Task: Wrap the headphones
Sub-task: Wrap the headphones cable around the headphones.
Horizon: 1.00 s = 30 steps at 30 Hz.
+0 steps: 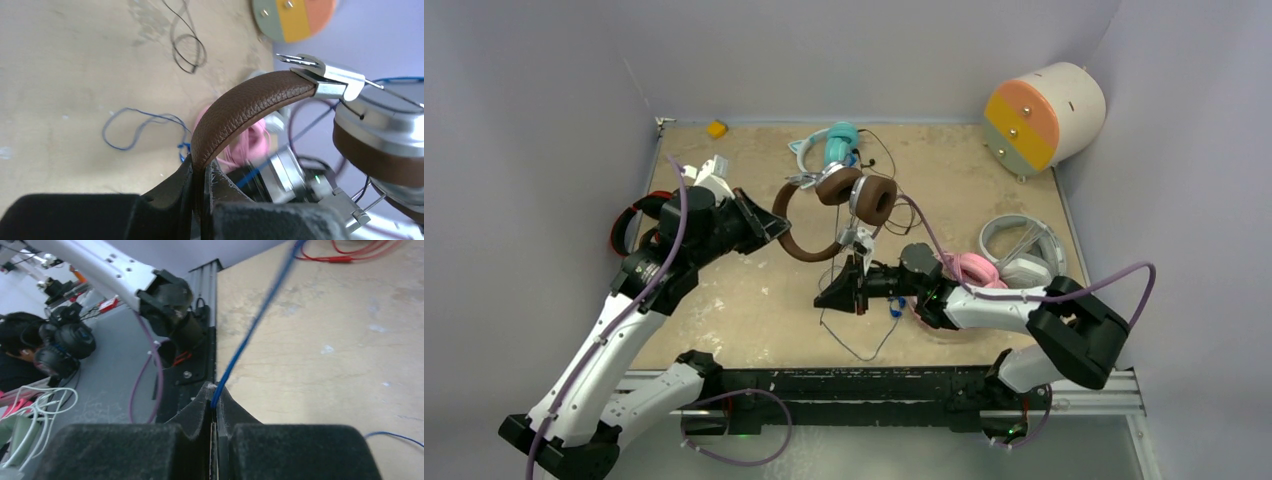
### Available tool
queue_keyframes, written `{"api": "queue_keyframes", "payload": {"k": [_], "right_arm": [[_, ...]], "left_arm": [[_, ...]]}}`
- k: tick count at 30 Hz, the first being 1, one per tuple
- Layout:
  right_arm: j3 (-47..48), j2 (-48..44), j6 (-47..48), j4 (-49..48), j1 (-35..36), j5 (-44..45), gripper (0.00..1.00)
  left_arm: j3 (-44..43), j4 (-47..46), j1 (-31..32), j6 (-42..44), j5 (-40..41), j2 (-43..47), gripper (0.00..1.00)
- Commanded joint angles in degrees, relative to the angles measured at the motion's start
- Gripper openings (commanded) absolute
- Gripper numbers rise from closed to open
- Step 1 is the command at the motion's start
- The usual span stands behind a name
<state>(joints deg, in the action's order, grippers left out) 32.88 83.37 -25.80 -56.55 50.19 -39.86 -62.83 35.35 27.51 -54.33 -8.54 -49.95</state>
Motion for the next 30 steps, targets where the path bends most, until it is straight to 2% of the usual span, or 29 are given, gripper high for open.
{"api": "queue_keyframes", "payload": {"k": [1,9,16,26,28,30], "right_arm": [[-2.7,-4.6,-1.2,-8.0,3.9,1.9,0.04],[-7.9,-6.4,-10.1,-22.4,4.5,2.9,0.1],[-6.3,-9.3,-13.2,-21.4,5.1,1.1,0.1],[-5.5,-11.0,-18.8,-25.0,5.6,-0.3,0.14],[-4.6,-13.7,-19.3,-21.9,5.6,0.6,0.14],[-2.4,-17.1,-17.5,-14.3,5.5,1.0,0.1]], "left_arm": [[-4.7,-3.1,0.0,-0.6,14.4,1.5,0.0],[-6.8,0.0,0.0,3.6,23.2,3.9,0.0],[-7.1,2.7,0.0,10.7,32.5,4.2,0.0],[-5.9,3.1,0.0,14.6,35.8,2.6,0.0],[-5.5,3.6,0.0,16.7,36.9,2.0,0.0],[-4.9,3.8,0.0,19.0,37.1,1.3,0.0]]}}
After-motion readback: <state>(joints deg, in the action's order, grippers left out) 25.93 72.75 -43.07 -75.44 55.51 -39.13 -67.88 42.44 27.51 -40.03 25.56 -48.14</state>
